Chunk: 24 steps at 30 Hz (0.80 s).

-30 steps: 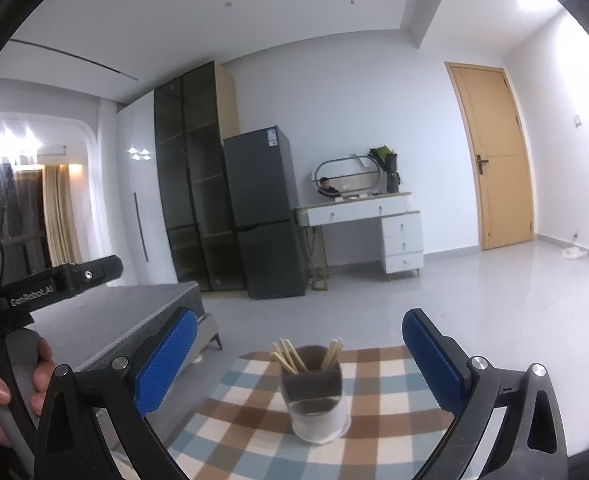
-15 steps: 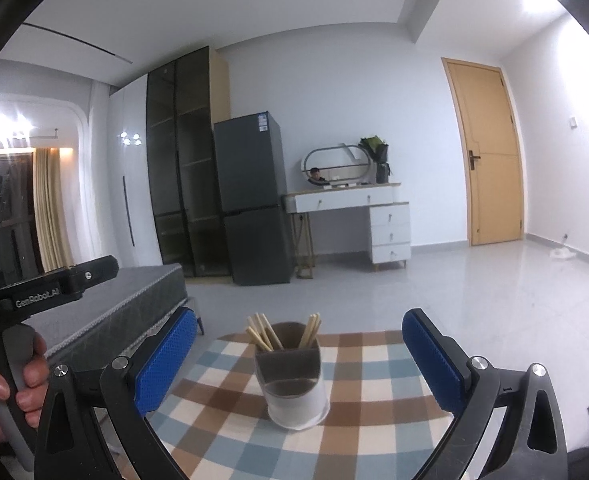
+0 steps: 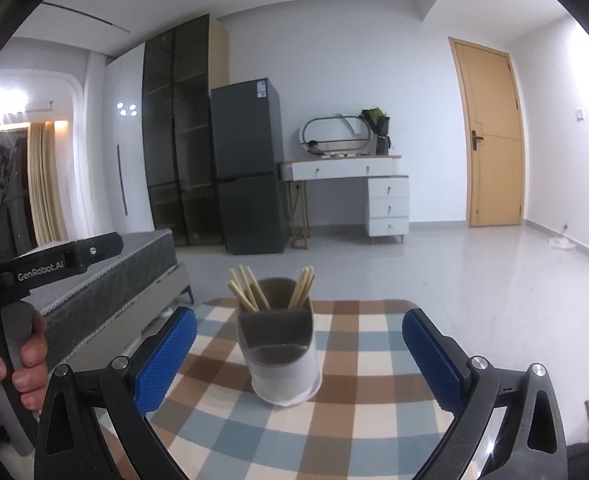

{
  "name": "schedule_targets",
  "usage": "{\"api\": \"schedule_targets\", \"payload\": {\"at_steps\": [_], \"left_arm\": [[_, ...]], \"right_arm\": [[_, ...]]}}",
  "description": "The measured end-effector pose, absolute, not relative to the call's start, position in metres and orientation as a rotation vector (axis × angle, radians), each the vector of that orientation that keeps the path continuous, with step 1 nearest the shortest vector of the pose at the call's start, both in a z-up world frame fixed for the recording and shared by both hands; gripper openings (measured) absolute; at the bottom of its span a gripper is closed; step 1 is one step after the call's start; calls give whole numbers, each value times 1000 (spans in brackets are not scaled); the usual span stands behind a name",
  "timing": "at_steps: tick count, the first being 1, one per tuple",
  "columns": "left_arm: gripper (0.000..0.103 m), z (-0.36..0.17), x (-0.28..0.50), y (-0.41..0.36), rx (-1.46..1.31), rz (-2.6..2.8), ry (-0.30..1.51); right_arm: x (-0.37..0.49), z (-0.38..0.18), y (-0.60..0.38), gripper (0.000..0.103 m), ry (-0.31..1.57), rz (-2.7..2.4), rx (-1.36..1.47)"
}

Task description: Organize utensils

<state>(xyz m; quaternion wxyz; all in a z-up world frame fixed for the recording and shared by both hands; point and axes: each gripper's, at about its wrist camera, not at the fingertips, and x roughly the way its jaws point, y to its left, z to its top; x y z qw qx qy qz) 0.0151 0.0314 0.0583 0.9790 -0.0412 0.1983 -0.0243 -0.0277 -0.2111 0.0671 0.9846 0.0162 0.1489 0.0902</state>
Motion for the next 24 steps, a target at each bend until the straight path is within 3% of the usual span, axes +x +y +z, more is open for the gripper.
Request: {"api": "schedule_targets", "payload": {"at_steps": [24], "left_arm": [[102, 22, 38, 18, -72, -55, 579]], "right_arm": [[-1, 32, -219, 103, 451, 161, 97]]}}
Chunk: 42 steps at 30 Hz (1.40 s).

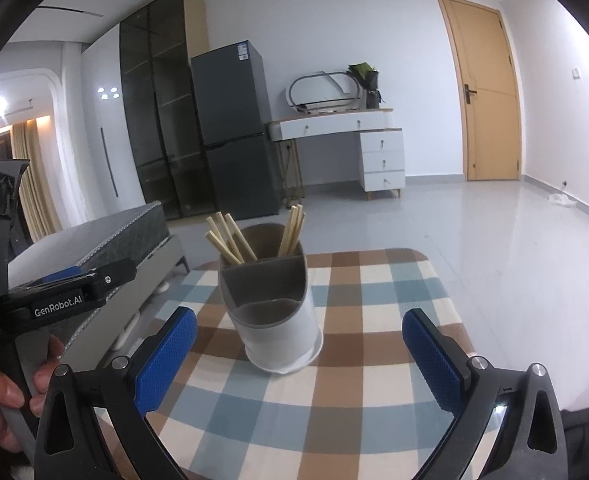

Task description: Organize utensils

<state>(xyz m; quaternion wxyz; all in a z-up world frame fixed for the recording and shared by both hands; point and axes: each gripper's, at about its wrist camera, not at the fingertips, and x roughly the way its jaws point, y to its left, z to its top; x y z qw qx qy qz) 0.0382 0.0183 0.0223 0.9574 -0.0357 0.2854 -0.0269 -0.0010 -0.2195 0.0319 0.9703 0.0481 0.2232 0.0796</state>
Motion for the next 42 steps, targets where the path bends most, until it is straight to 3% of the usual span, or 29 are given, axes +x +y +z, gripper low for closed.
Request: {"api": "schedule_targets", "payload": {"at_steps": [42], "left_arm": [[102, 18, 45, 19, -73, -42, 598]], "right_arm": [[1, 24, -216, 103, 476, 157, 94]]}}
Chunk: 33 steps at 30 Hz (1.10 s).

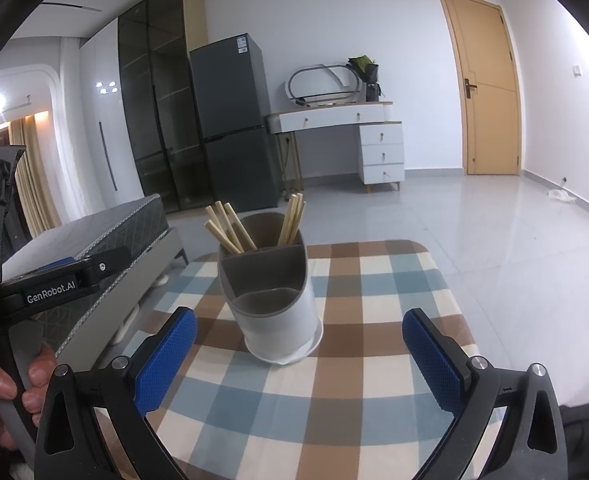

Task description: Organize utensils

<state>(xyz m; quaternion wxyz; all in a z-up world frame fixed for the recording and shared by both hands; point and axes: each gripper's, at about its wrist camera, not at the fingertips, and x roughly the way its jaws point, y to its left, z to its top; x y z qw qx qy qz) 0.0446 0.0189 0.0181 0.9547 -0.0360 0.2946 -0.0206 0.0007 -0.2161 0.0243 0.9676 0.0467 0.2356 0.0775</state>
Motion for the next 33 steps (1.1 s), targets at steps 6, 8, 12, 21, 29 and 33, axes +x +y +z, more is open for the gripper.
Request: {"api": "schedule_targets", "payload": {"at_steps": [6, 8, 12, 21, 29, 33], "left_arm": [[102, 14, 47, 20, -73, -44, 629], [102, 14, 46, 19, -69, -41, 628], [102, 14, 47, 20, -75, -41, 632], [102, 11, 51, 28, -96, -5, 643], [102, 10, 50, 23, -65, -11, 633], [102, 10, 50, 22, -63, -16, 641]], "right_arm": [[1, 24, -215, 103, 477, 157, 83], [1, 23, -214, 103, 477, 154, 81], [1, 23, -213, 103, 481, 154, 82], [4, 21, -212, 103, 488, 154, 70], [2, 22, -210, 103, 484, 154, 60], [2, 22, -211, 103, 486, 150, 60]]}}
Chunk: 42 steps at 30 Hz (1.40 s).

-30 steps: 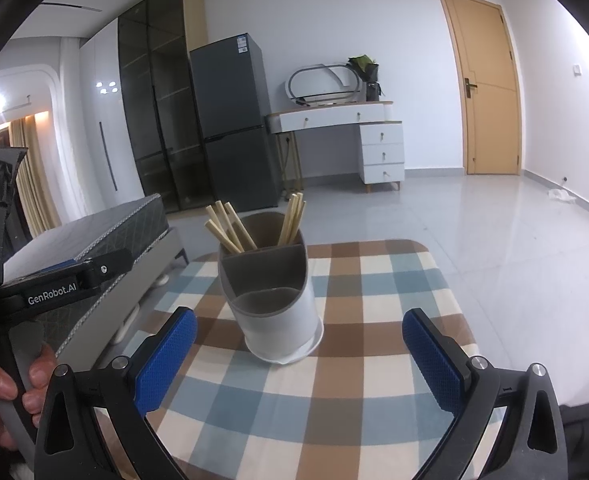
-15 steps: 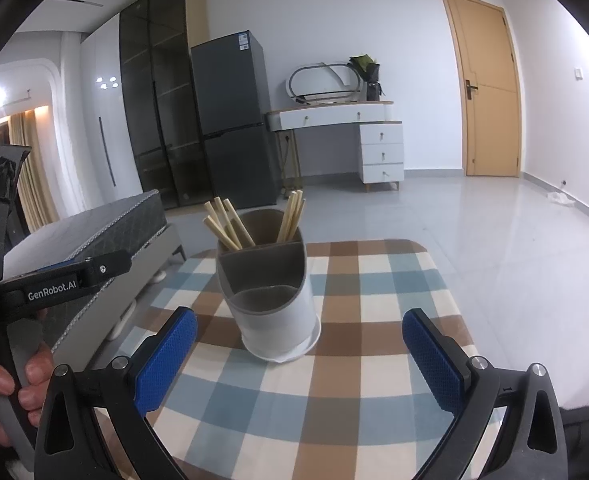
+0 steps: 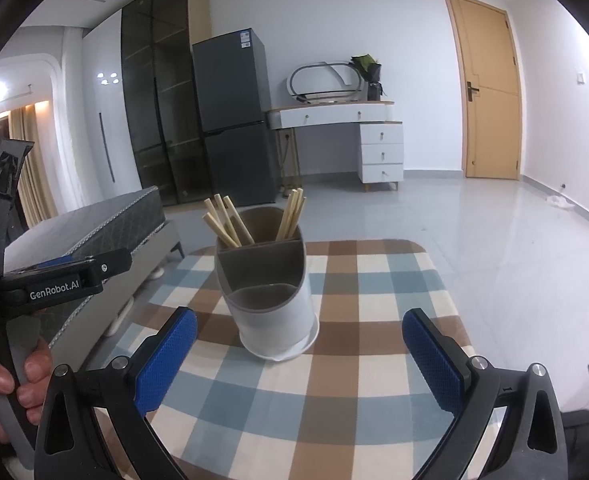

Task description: Organize utensils

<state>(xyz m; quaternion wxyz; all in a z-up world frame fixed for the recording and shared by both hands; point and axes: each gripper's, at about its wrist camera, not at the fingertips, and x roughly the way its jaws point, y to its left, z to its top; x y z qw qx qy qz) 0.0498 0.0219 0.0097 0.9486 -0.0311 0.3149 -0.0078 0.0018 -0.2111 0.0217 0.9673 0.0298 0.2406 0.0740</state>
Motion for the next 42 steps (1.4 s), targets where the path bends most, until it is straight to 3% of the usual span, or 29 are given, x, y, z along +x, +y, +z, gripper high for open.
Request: {"api": "schedule_targets", "payload": {"at_steps": [42], "left_arm": [[102, 9, 50, 22, -56, 21, 645]], "right_arm": [[1, 22, -211, 103, 497, 148, 49]]}}
